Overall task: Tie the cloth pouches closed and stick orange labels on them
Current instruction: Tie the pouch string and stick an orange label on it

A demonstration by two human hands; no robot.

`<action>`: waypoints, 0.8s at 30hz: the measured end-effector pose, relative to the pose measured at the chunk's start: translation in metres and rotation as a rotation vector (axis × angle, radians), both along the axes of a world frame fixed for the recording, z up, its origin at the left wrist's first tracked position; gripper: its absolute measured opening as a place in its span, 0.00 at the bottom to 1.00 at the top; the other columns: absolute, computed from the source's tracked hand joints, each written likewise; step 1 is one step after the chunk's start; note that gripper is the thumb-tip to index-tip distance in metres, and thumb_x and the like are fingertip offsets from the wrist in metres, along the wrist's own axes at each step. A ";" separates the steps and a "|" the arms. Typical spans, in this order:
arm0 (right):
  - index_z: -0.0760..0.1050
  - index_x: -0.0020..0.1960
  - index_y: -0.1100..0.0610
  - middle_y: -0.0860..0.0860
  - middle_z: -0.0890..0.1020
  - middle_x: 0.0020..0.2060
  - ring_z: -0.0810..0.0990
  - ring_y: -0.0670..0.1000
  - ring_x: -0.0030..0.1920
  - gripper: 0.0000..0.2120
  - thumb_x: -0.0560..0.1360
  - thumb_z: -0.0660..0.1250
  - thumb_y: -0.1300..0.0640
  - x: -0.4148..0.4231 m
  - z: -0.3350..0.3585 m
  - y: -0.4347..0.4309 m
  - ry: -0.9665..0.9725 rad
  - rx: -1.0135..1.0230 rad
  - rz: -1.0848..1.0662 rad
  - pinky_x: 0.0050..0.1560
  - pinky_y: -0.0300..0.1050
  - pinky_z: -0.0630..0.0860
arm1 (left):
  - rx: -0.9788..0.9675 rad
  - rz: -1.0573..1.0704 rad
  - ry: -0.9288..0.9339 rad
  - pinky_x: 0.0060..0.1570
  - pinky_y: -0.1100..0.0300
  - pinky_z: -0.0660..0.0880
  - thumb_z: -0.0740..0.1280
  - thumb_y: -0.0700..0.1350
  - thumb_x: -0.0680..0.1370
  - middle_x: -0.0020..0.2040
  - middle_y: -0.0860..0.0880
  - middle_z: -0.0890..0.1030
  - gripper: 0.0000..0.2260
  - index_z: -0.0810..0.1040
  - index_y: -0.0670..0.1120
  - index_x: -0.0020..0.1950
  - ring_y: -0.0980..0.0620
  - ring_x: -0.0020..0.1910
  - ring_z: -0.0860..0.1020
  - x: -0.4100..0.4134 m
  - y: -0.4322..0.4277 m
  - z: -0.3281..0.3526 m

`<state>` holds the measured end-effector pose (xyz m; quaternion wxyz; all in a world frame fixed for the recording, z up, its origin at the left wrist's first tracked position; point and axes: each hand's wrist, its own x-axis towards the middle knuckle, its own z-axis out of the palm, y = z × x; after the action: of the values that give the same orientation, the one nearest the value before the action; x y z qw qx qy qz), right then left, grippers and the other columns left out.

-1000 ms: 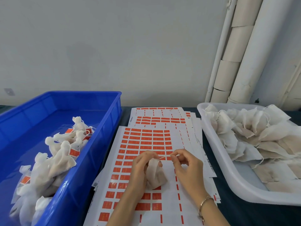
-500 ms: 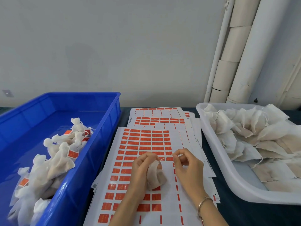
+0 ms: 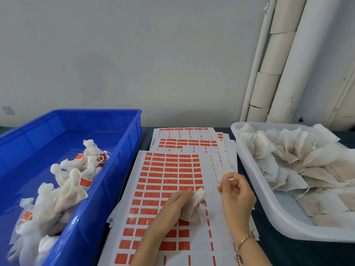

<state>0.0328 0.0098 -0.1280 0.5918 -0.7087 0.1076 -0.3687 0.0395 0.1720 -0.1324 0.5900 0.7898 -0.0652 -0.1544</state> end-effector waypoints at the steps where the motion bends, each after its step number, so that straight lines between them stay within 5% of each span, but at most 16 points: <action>1: 0.77 0.47 0.54 0.51 0.83 0.39 0.81 0.41 0.38 0.01 0.76 0.68 0.57 0.000 -0.001 -0.001 -0.001 0.017 -0.002 0.36 0.27 0.75 | 0.022 -0.009 -0.011 0.54 0.64 0.72 0.58 0.66 0.75 0.57 0.60 0.76 0.17 0.75 0.58 0.57 0.59 0.55 0.75 -0.001 0.000 0.000; 4: 0.77 0.47 0.54 0.52 0.84 0.39 0.81 0.41 0.37 0.01 0.76 0.67 0.57 0.001 -0.002 -0.002 0.005 0.021 -0.006 0.36 0.26 0.75 | -0.001 -0.074 -0.051 0.45 0.71 0.68 0.60 0.61 0.76 0.46 0.64 0.79 0.13 0.78 0.56 0.48 0.66 0.48 0.76 -0.004 -0.001 0.011; 12: 0.76 0.45 0.51 0.45 0.82 0.37 0.81 0.43 0.36 0.04 0.75 0.69 0.58 0.004 -0.004 -0.001 0.122 -0.146 0.004 0.35 0.25 0.69 | -0.240 0.001 -0.143 0.50 0.65 0.69 0.64 0.59 0.76 0.44 0.54 0.83 0.11 0.82 0.55 0.43 0.59 0.48 0.80 -0.006 0.000 0.016; 18: 0.75 0.44 0.45 0.33 0.76 0.36 0.78 0.38 0.35 0.07 0.73 0.71 0.55 0.000 -0.007 0.009 0.274 -0.351 0.188 0.33 0.19 0.69 | -0.297 0.209 -0.182 0.46 0.65 0.75 0.67 0.68 0.66 0.48 0.63 0.81 0.15 0.78 0.68 0.50 0.62 0.51 0.79 -0.005 0.003 0.017; 24: 0.76 0.45 0.43 0.34 0.78 0.39 0.79 0.38 0.40 0.06 0.73 0.71 0.53 -0.004 -0.008 0.014 0.294 -0.473 0.338 0.40 0.20 0.71 | -0.254 0.302 -0.300 0.43 0.72 0.76 0.67 0.59 0.72 0.50 0.65 0.81 0.15 0.77 0.61 0.57 0.64 0.53 0.78 -0.004 0.000 0.012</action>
<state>0.0286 0.0237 -0.1358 0.4416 -0.8801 -0.0158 -0.1735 0.0352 0.1720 -0.1202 0.6846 0.7242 -0.0522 0.0637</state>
